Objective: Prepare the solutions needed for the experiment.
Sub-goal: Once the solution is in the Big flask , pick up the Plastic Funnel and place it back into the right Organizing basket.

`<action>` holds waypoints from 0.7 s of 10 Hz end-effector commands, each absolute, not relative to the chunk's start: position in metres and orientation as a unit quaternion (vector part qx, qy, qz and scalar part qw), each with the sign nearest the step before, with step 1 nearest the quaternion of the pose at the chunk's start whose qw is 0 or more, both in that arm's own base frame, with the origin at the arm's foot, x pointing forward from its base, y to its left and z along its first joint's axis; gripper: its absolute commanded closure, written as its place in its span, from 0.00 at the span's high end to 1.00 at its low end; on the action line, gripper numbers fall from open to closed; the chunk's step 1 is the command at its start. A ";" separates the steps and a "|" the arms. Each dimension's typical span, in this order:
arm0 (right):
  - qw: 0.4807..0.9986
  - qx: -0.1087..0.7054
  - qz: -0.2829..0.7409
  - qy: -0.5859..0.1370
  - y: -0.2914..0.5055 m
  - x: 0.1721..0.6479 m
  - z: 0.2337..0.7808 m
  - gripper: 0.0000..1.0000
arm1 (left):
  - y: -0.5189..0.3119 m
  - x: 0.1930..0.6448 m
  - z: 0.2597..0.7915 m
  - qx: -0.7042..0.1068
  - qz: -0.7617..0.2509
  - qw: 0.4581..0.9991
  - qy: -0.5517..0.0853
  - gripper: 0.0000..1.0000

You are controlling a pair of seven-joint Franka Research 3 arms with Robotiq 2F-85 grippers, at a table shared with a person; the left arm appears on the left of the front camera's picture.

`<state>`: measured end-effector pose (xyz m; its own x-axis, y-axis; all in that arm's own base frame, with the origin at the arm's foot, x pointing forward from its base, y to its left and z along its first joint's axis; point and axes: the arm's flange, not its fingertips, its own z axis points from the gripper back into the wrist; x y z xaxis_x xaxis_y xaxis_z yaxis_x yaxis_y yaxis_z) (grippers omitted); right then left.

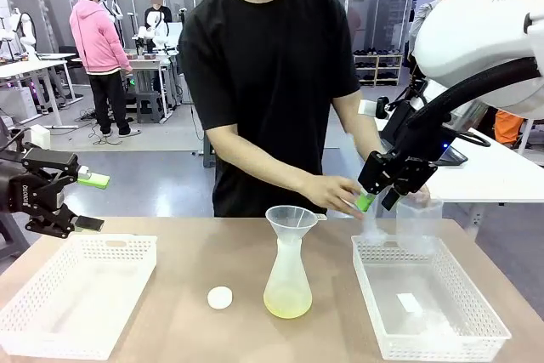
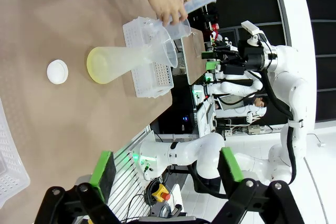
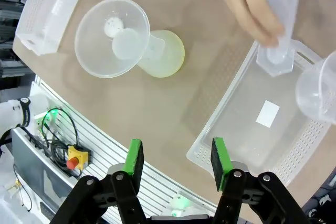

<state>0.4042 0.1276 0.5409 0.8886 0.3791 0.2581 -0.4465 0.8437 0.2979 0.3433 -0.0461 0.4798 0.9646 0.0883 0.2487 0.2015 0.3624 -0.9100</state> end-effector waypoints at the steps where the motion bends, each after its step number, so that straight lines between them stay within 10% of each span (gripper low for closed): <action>1: 0.949 0.158 0.255 -0.095 0.132 0.411 0.533 0.66 | -0.048 0.342 0.480 -0.573 -0.040 0.807 -0.135 1.00; 7: 0.934 0.093 0.326 -0.115 0.165 0.488 0.531 0.66 | -0.048 0.342 0.480 -0.573 -0.040 0.807 -0.135 1.00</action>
<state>0.4748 0.1592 0.5237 0.7840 0.5586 0.2710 -0.6040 0.7871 0.1249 0.3433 -0.0461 0.4800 0.9645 0.0883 0.2490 0.2017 0.3625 -0.9099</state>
